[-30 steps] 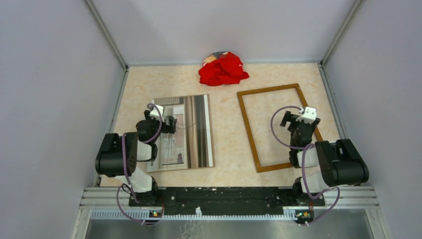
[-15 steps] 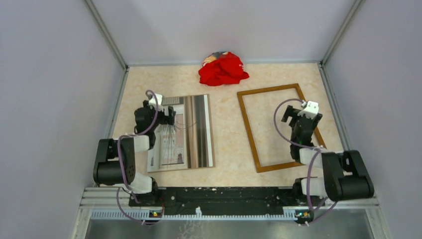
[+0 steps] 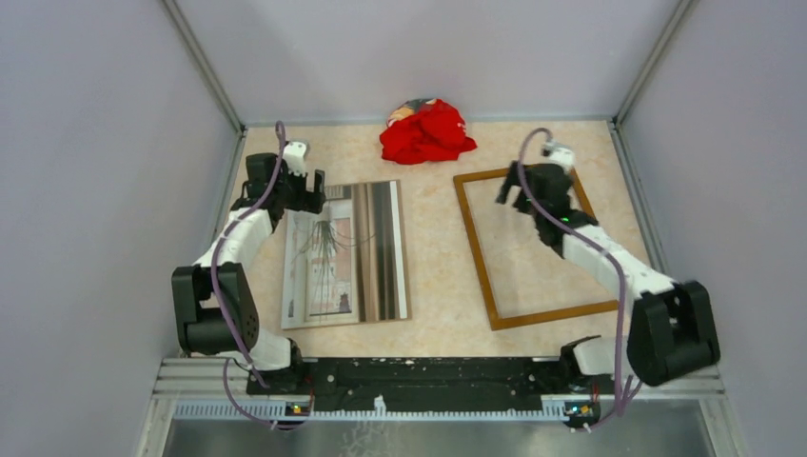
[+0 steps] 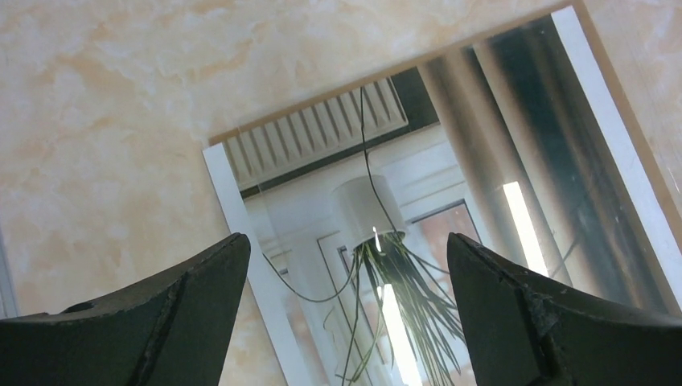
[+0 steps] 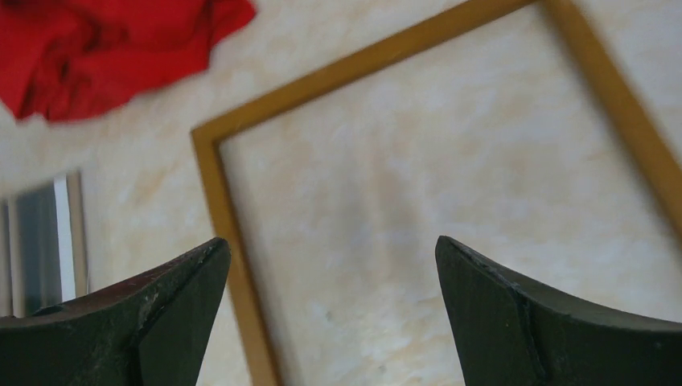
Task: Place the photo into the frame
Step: Turn over the photo frame at the center of the board.
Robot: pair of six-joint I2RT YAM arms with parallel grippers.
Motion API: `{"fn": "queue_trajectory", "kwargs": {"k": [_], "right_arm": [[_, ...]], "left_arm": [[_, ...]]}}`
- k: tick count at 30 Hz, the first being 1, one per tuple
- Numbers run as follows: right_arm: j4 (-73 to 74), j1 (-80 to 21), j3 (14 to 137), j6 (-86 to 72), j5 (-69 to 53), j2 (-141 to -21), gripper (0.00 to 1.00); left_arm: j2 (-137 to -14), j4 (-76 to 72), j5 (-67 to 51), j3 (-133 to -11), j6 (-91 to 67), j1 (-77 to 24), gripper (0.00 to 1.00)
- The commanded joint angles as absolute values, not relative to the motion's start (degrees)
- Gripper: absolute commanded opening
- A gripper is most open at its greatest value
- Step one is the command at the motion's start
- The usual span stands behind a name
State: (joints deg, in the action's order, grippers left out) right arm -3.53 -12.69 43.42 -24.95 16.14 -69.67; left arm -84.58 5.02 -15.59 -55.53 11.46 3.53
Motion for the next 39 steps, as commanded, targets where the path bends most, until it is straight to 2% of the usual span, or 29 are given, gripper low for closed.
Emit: {"fn": "queue_trajectory", "kwargs": {"k": [1,5,15,18,21,22,24,27,33,39], "right_arm": [[16.9,-28.0,54.6,-23.0,22.2,-82.6,0.97],[17.7,-34.4,56.2,-23.4,25.4,-88.9,0.91],[17.4,-37.3,57.2,-23.6,24.7,-98.6,0.75],[17.1,-37.5,56.9,-23.9,24.1,-100.2,0.66],[16.8,-37.6,56.0,-24.5,23.3,-100.6,0.50],[16.6,-37.6,55.7,-24.8,23.2,-100.5,0.38],[16.6,-37.6,55.3,-25.1,22.8,-99.8,0.20],[18.1,-37.6,56.8,-25.7,21.7,-98.2,0.01],[24.6,-37.7,64.7,-27.7,17.6,-90.6,0.00],[31.0,-37.7,75.7,-32.0,7.4,-84.7,0.00]], "left_arm": [[-85.2,20.2,-17.0,-61.4,13.6,4.1,0.99],[-84.8,23.5,-17.6,-61.5,14.9,4.3,0.99],[-83.3,28.1,-18.0,-62.7,17.2,4.3,0.99],[-83.2,29.0,-18.5,-63.1,17.2,4.3,0.99],[-83.2,29.6,-19.4,-63.5,17.4,4.2,0.99],[-83.2,29.8,-19.7,-63.6,17.6,4.2,0.99],[-83.2,30.2,-20.4,-64.1,17.8,4.3,0.99],[-83.2,31.0,-21.4,-64.9,17.8,4.2,0.99],[-82.8,31.4,-24.6,-65.9,17.7,3.1,0.99],[-82.1,32.1,-23.8,-67.6,17.7,-2.1,0.99]]}}
